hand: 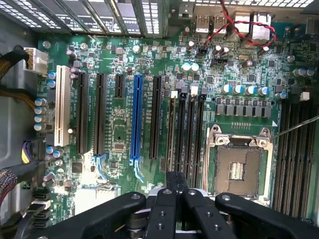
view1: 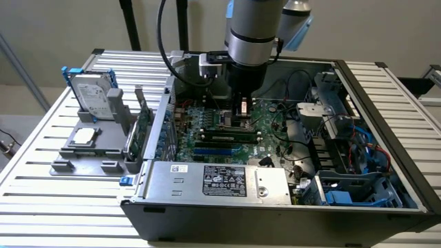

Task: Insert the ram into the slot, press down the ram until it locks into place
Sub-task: 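Press down the ram until it locks into place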

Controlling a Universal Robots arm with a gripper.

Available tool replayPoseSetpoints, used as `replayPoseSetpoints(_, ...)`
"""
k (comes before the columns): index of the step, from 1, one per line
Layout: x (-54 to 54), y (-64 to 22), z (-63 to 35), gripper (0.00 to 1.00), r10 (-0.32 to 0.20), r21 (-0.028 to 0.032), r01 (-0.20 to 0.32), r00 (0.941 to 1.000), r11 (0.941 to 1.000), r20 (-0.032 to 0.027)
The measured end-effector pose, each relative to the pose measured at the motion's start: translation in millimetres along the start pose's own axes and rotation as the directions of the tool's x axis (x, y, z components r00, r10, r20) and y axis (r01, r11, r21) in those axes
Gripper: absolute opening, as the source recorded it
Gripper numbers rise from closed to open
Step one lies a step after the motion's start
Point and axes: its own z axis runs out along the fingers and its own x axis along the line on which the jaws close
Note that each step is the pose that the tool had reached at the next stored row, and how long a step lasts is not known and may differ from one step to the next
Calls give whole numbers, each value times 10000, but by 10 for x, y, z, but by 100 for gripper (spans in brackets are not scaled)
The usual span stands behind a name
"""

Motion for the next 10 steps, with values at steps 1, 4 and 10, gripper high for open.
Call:
replayPoseSetpoints(1,0,0,0,11,-1,0,1,10000,10000,0)
replayPoseSetpoints(4,0,0,0,11,-1,0,1,10000,10000,0)
replayPoseSetpoints(10,0,0,0,11,-1,0,1,10000,10000,0)
